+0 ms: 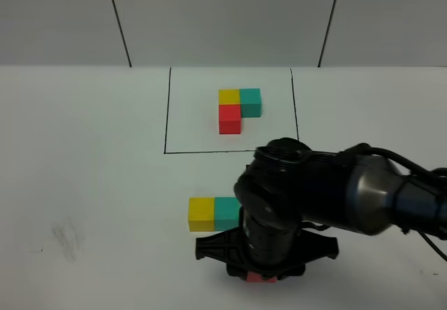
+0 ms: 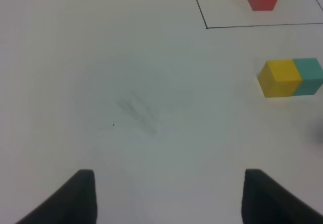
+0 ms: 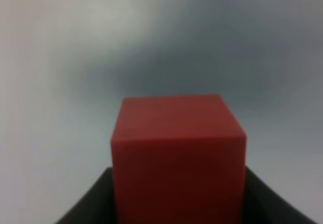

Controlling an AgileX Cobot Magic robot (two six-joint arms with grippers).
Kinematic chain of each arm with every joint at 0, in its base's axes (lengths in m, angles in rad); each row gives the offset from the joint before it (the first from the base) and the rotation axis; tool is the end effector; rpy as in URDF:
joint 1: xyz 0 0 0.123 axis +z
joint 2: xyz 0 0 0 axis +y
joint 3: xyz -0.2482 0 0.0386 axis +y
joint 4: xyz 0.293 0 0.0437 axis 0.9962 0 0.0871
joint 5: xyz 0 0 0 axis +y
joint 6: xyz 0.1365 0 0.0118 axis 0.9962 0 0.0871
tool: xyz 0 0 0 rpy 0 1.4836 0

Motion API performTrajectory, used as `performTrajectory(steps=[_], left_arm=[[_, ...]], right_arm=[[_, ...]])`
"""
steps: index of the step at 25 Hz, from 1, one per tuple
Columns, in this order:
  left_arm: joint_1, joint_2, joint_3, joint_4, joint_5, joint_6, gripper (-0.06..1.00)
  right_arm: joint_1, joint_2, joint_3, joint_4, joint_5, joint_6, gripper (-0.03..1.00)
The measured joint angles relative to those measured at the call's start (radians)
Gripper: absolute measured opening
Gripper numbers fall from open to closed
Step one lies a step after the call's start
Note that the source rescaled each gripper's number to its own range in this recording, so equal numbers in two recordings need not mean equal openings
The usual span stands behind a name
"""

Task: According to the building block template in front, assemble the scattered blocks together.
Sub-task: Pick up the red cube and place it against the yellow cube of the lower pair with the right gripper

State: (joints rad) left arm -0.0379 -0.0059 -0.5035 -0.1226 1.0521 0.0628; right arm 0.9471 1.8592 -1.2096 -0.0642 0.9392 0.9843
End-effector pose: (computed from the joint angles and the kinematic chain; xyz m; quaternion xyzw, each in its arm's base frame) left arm 0.1079 -0.0187 0.2815 0.0450 0.8457 -0.0546 0.5289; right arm 0.2258 0.3017 0.0710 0.0005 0.9990 0.0133 0.0415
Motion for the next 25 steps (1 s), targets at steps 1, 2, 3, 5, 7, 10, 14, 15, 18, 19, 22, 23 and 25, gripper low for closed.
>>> performTrajectory(steps=[1,2,3,5,7,10,14,15,18,19,22,23,25], left_arm=[[0.000,0.000,0.000,0.000,0.000,0.000,0.35],[0.000,0.000,0.000,0.000,0.000,0.000,0.35],[0.000,0.000,0.000,0.000,0.000,0.000,0.35],[0.000,0.000,0.000,0.000,0.000,0.000,0.35],[0.000,0.000,0.000,0.000,0.000,0.000,0.35],[0.000,0.000,0.000,0.000,0.000,0.000,0.35],[0.000,0.000,0.000,0.000,0.000,0.000,0.35],[0.000,0.000,0.000,0.000,0.000,0.000,0.35],[0.000,0.000,0.000,0.000,0.000,0.000,0.35],[0.000,0.000,0.000,0.000,0.000,0.000,0.35],[0.000,0.000,0.000,0.000,0.000,0.000,0.35],[0.000,0.000,0.000,0.000,0.000,0.000,0.35],[0.000,0.000,0.000,0.000,0.000,0.000,0.35]], right_arm=[[0.004,0.024,-0.022,0.009,-0.001,0.000,0.02],[0.013,0.040,-0.044,0.011,-0.011,0.000,0.02],[0.021,0.056,-0.061,0.009,-0.025,0.000,0.02],[0.043,0.071,-0.076,-0.003,-0.069,0.001,0.02],[0.061,0.077,-0.082,-0.024,-0.116,0.018,0.02],[0.080,0.091,-0.083,-0.047,-0.162,0.061,0.02],[0.092,0.147,-0.135,-0.053,-0.152,0.086,0.02],[0.093,0.167,-0.161,-0.053,-0.131,0.086,0.02],[0.093,0.226,-0.255,-0.060,-0.035,0.086,0.02],[0.093,0.246,-0.282,-0.062,-0.005,0.086,0.02],[0.093,0.289,-0.352,-0.064,0.065,0.086,0.02],[0.093,0.298,-0.362,-0.064,0.074,0.086,0.02],[0.093,0.311,-0.371,-0.064,0.076,0.086,0.02]])
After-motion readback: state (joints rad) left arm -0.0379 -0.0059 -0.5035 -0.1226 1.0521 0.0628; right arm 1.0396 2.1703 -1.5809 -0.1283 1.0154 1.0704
